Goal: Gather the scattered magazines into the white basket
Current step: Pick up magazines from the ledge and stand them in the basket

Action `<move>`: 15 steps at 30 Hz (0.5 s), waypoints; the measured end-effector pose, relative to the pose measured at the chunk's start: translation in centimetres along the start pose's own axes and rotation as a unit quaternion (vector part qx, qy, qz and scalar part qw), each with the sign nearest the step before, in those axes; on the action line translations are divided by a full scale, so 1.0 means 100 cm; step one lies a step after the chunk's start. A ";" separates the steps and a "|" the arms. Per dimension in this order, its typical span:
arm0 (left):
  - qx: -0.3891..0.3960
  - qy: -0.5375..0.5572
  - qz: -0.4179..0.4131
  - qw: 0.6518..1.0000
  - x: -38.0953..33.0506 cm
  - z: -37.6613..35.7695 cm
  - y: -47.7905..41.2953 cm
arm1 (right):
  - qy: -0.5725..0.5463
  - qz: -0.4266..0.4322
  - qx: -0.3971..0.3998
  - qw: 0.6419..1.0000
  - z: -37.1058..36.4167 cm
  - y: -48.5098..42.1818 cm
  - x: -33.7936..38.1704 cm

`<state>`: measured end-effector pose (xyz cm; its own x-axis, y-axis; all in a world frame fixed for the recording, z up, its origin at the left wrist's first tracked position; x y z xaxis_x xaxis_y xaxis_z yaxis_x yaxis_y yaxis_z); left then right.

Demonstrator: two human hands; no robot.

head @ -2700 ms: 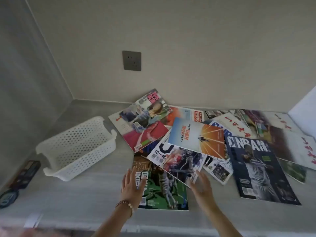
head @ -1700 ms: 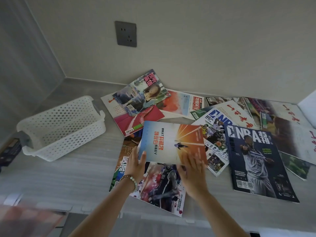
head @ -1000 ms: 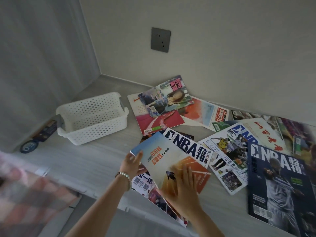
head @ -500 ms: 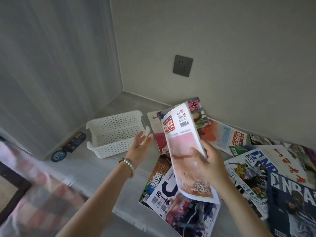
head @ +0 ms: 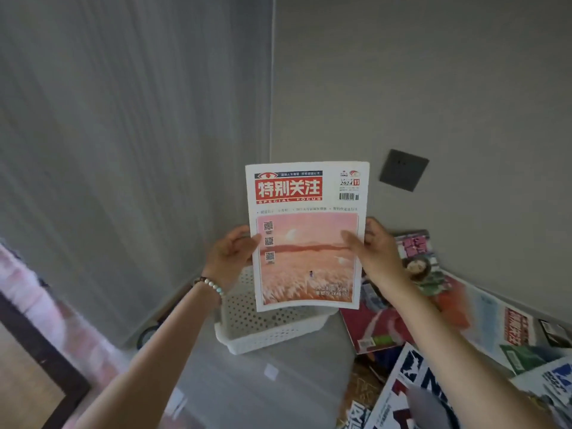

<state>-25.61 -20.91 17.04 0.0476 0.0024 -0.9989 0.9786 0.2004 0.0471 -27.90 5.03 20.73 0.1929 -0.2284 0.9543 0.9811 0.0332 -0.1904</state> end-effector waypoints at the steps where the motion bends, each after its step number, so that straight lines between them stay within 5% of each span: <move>1: -0.014 -0.006 -0.014 1.000 -0.001 0.012 -0.010 | -0.003 0.003 0.004 1.000 -0.013 -0.013 -0.003; 15: -0.085 -0.120 -0.038 0.988 0.078 0.060 -0.062 | 0.008 -0.002 0.108 0.994 -0.119 -0.086 -0.113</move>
<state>-30.08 -27.96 8.95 0.0411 -0.2469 -0.9682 0.9347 0.3520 -0.0500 -38.64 -4.28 8.83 0.1910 -0.2440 0.9508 0.9619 0.2398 -0.1317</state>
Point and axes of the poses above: each hand's wrist, its own y-axis away from the middle knuckle, its own z-axis out of the back of the hand, x = y × z, the point moved 8 cm from there along -y, towards the middle knuckle, and after that the axes turned 1 degree about -x, right-handed, at the moved point
